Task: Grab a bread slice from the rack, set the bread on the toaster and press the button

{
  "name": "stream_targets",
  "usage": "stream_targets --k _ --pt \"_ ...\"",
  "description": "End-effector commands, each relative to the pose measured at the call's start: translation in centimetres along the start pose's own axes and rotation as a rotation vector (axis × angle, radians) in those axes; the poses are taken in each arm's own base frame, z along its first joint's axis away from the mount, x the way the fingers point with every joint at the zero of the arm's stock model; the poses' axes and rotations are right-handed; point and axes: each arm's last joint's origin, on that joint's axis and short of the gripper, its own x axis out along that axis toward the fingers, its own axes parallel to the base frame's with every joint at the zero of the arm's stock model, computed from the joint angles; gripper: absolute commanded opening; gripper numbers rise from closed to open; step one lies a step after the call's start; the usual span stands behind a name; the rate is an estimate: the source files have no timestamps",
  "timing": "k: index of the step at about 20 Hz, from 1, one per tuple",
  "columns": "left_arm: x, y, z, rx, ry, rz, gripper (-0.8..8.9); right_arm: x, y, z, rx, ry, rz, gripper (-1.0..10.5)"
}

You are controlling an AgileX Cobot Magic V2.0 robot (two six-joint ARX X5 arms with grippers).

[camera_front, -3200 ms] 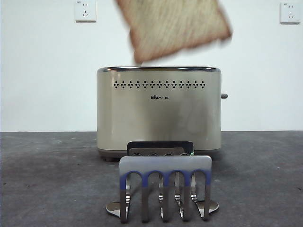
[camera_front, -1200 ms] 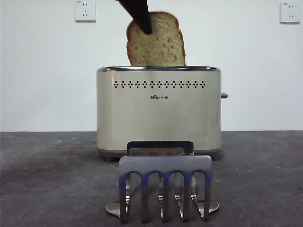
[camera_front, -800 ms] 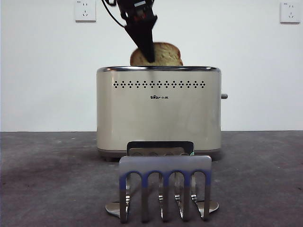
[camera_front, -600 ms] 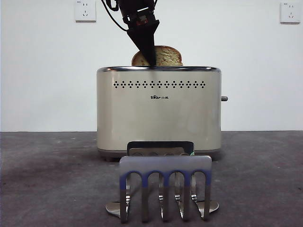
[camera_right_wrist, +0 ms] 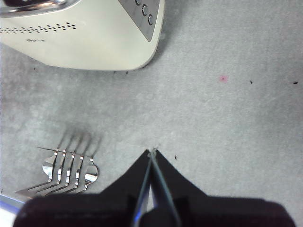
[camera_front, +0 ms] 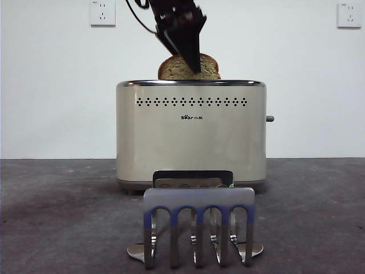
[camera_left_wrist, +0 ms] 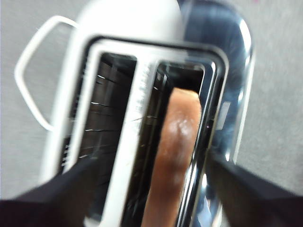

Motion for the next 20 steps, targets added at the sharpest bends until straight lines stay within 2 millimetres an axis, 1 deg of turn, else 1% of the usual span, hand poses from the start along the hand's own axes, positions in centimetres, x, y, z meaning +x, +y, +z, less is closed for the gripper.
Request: stream_targets --k 1,4,5,6,7,8,9,10,11,12,13,15,17,18,20 --pt "-4.4 -0.3 0.2 -0.038 -0.076 0.058 4.49 0.0 0.0 0.1 -0.011 -0.005 0.003 0.0" --pt "-9.5 -1.3 0.0 -0.202 -0.164 0.086 4.36 0.0 0.0 0.9 0.017 -0.079 0.007 0.0" --pt "-10.8 -1.8 -0.2 -0.246 -0.18 0.084 4.34 0.0 0.1 1.3 0.023 -0.114 0.017 0.0" --pt "-12.5 -2.4 -0.5 -0.282 -0.195 0.08 3.93 0.0 0.1 1.8 0.028 -0.156 0.05 0.0" --pt "-13.7 -2.8 -0.8 -0.305 -0.202 0.077 3.09 0.1 0.2 2.3 0.035 -0.189 0.09 0.0" --pt "-15.1 -3.2 -1.3 -0.335 -0.21 0.074 2.03 0.3 0.2 3.0 0.048 -0.224 0.146 0.0" --pt "-16.1 -3.6 -1.7 -0.358 -0.213 0.072 1.33 0.6 0.2 3.6 0.059 -0.247 0.189 0.0" --pt "-17.1 -3.8 -2.1 -0.392 -0.226 0.074 0.79 1.1 0.1 4.3 0.075 -0.264 0.242 0.0" --pt "-18.1 -4.0 -2.4 -0.434 -0.249 0.077 0.57 1.7 -0.1 4.9 0.089 -0.271 0.289 0.0" --pt "-19.1 -4.2 -2.8 -0.477 -0.274 0.076 0.53 2.6 -0.3 5.8 0.107 -0.274 0.349 0.0" --pt "-19.9 -4.4 -3.0 -0.5 -0.291 0.079 0.53 3.3 -0.6 6.5 0.12 -0.273 0.395 0.0" --pt "-21.1 -4.7 -3.5 -0.547 -0.318 0.081 -0.11 5.0 -1.2 8.4 0.158 -0.262 0.46 0.0" --pt "-22.1 -5.2 -4.0 -0.565 -0.346 0.055 -0.08 6.3 -1.7 10.5 0.168 -0.242 0.492 0.0" --pt "-22.5 -5.7 -4.3 -0.562 -0.364 0.011 -0.08 7.0 -2.0 11.7 0.17 -0.229 0.506 0.0" --pt "-22.6 -6.4 -4.6 -0.56 -0.364 -0.03 -0.08 7.8 -2.3 13.1 0.17 -0.219 0.52 0.0"
